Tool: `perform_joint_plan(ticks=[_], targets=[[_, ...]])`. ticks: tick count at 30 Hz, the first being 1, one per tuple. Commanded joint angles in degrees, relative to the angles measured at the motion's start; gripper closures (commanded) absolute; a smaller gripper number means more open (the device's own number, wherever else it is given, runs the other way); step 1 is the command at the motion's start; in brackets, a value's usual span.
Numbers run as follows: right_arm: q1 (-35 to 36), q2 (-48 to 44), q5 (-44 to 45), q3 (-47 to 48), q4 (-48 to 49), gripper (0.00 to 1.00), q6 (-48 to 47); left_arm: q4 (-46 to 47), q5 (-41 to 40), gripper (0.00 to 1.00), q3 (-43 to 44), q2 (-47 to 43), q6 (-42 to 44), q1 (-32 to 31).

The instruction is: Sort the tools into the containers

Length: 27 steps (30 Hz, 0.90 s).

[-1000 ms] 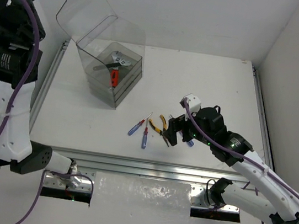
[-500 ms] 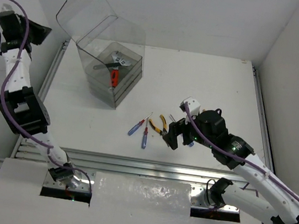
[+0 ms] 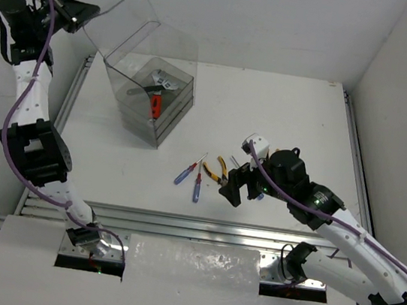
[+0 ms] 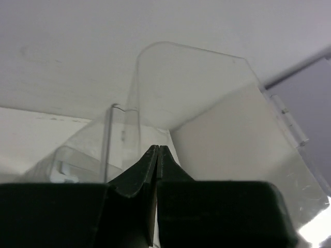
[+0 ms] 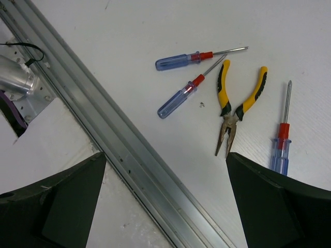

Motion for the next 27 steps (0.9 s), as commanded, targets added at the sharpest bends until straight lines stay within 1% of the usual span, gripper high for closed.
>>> perform_joint_plan(ticks=[1,3,5,7,8,9,10,11,12,13,14,15,16,17,18,19,20,21,22,23,24,25,26,27], targets=[[-0.1,-0.5,-1.2,0.0,2.5,0.01,-1.0,2.9,6.9,1.00,1.5,-0.5,-0.9,-3.7],[-0.1,-0.6,-1.3,-0.1,2.5,0.01,-1.4,3.7,8.6,1.00,0.9,-1.8,-1.0,-5.2],[-0.1,-0.6,-1.4,-0.4,3.0,0.01,-1.7,2.0,9.2,1.00,1.8,-3.3,0.8,-6.9],[-0.1,-0.2,-0.6,-0.5,3.2,0.01,-1.2,-1.8,6.8,1.00,1.7,-5.7,2.5,-7.0],[-0.1,0.1,1.7,-0.4,3.3,0.01,-0.7,-5.5,5.9,0.99,2.2,-6.4,4.6,-6.9],[-0.2,0.4,3.2,-0.5,3.8,0.01,-0.1,-7.7,5.0,0.93,2.9,-7.0,5.8,-6.9],[-0.1,1.3,4.8,-0.3,4.2,0.01,1.7,-9.8,2.7,0.91,3.8,-8.4,7.2,-6.9],[-0.1,1.9,6.2,-0.2,4.6,0.01,2.7,-15.0,1.4,0.89,3.9,-9.2,9.6,-6.9],[-0.3,2.7,8.0,0.2,6.0,0.01,3.8,-16.4,0.2,0.78,3.4,-10.4,10.5,-7.0],[-0.6,4.3,9.1,0.3,7.2,0.01,7.2,-17.2,-1.9,0.68,0.8,-13.6,12.2,-7.0],[-2.3,5.3,8.5,0.3,8.7,0.01,8.9,-17.8,-3.0,0.52,-1.2,-15.6,13.0,-7.0],[-4.0,6.6,2.0,0.1,13.7,0.01,10.4,-18.3,-6.6,0.31,-3.9,-20.9,14.0,-7.0],[-5.8,8.2,-2.0,-0.1,16.9,0.01,15.0,-19.6,-9.3,0.19,-8.8,-23.8,15.4,-7.0],[-9.9,12.3,-6.1,-0.4,20.3,0.01,18.3,-22.8,-11.8,0.04,-11.0,-26.4,18.3,-7.1],[-11.8,14.7,-13.3,-1.7,29.8,0.01,21.7,-23.7,-15.4,0.00,-13.7,-32.1,19.3,-7.0],[-13.2,17.3,-16.0,-2.2,35.2,0.02,28.9,-24.3,-16.5,0.00,-19.8,-35.3,20.9,-7.1],[-15.0,23.6,-18.3,-2.2,40.1,0.02,32.2,-24.2,-17.3,0.00,-23.1,-38.2,21.6,-7.2],[-15.5,27.4,-20.5,-0.1,48.3,0.03,37.7,-23.5,-18.5,0.00,-27.1,-44.7,22.1,-7.2],[-16.0,31.6,-24.8,1.8,52.1,0.04,40.3,-22.4,-18.9,0.00,-34.9,-48.0,24.0,-7.4],[-16.6,40.2,-27.1,6.2,55.6,0.07,43.3,-20.5,-19.8,0.00,-38.3,-50.9,25.5,-8.5],[-16.7,44.6,-29.1,8.6,62.9,0.08,46.3,-20.5,-26.8,0.00,-41.5,-55.8,26.7,-9.9],[-17.0,48.6,-31.1,10.9,65.8,0.13,51.9,-20.1,-30.3,0.00,-46.9,-57.7,28.5,-11.4],[-17.0,55.9,-31.3,15.6,69.4,0.15,54.2,-20.1,-32.3,0.00,-49.1,-59.2,29.4,-12.9],[-17.0,59.1,-31.3,18.1,70.2,0.17,56.8,-20.5,-34.5,0.00,-52.0,-61.1,30.4,-13.3]])
